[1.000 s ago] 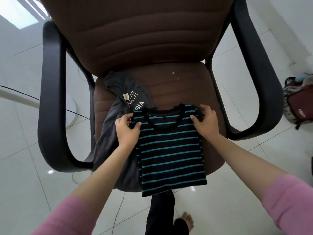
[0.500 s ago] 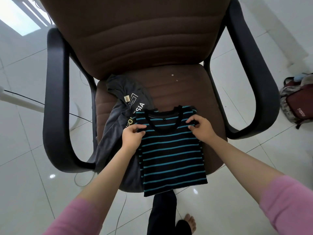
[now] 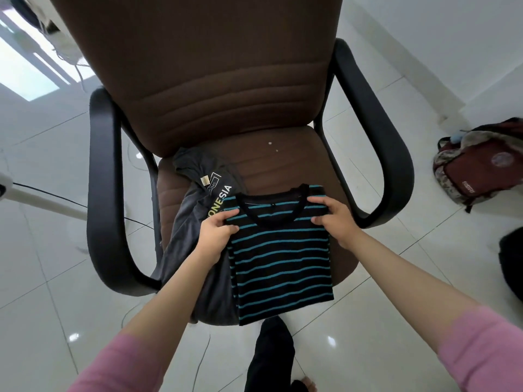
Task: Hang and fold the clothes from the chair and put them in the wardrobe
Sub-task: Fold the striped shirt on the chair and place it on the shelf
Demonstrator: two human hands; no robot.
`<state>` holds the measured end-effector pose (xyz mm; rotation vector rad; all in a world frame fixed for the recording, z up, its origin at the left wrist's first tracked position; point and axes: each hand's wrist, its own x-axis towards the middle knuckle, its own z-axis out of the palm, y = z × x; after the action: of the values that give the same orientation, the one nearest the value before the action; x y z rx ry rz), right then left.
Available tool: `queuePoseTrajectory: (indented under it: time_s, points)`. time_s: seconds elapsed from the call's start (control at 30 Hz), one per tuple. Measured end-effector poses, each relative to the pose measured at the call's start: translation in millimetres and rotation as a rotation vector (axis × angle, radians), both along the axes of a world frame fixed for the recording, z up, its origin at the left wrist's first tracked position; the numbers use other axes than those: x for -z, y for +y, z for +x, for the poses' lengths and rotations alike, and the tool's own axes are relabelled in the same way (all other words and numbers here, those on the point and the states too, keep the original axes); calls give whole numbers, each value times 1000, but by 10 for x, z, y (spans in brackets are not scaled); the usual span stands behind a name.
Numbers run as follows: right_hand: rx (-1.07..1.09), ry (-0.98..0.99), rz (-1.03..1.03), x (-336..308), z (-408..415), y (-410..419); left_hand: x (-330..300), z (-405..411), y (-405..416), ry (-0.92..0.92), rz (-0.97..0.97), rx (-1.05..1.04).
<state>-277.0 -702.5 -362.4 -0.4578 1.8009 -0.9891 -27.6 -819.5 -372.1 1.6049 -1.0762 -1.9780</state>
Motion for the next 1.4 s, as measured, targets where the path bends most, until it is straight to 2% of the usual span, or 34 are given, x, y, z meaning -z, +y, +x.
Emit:
queuePoseTrajectory:
  time_s: [0.17, 0.37, 0.67, 0.9, 1.03, 1.2, 1.4]
  points:
    - [66, 30, -76, -429, 78, 406, -400, -4, 260, 90, -42, -1]
    - [115, 199, -221, -1079, 202, 1126, -1022, -64, 645, 176, -204, 83]
    - [429, 431, -395, -2261, 509, 2836, -2201, -373, 1481, 273, -487, 523]
    - [684, 657, -459, -3231, 946, 4179, -3144, -700, 2435, 498, -714, 902]
    - [806, 848, -417, -3582, 1387, 4751, -3477, -821, 2868, 641, -748, 1088]
    - [960, 1094, -263, -3860, 2079, 5166, -3806, -914, 3279, 786, -789, 1300]
    - [1208, 1211, -113, -3983, 3050, 5209, -4006, -596, 3588, 958, -792, 1479]
